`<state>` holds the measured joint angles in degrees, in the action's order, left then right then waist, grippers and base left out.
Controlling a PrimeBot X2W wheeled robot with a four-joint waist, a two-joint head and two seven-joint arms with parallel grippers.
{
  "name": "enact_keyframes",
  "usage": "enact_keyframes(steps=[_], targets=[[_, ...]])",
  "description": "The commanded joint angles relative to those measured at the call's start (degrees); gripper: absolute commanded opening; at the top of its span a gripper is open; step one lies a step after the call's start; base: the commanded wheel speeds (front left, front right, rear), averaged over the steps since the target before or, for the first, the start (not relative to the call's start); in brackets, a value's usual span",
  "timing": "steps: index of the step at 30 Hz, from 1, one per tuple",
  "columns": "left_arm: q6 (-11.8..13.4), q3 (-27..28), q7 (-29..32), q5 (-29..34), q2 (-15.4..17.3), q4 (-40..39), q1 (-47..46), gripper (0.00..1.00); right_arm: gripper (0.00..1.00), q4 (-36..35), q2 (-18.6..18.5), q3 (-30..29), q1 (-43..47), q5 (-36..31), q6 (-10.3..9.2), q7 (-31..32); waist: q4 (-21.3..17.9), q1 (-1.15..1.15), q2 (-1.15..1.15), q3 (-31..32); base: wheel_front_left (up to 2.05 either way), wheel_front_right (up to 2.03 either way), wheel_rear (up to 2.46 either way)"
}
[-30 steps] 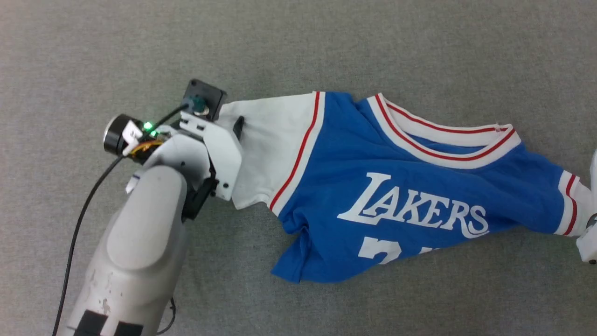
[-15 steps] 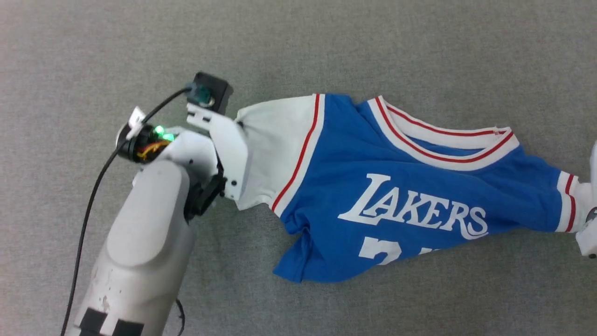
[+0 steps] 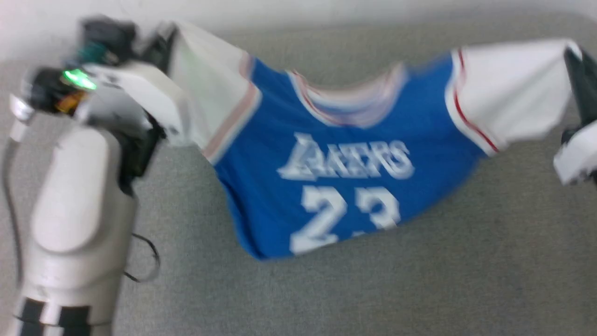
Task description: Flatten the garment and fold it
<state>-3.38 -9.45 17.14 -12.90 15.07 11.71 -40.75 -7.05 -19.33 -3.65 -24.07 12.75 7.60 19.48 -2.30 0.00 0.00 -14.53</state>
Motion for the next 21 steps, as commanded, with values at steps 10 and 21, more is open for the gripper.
enact_keyframes(steps=[10,21], targets=[[-0.5,1.3,1.5,2.4,6.1,2.5,-13.3,0.00,0.00,10.7,-6.4,10.9,-21.0,1.0,-0.11,2.4,-3.7,0.00,0.00,12.4,0.00,0.00,0.00],[-1.9,0.5,10.2,-0.8,6.4,3.2,-21.3,0.00,0.00,15.6,-8.9,17.6,-33.9,4.1,-0.11,6.0,-3.9,0.00,0.00,15.9,0.00,0.00,0.00]])
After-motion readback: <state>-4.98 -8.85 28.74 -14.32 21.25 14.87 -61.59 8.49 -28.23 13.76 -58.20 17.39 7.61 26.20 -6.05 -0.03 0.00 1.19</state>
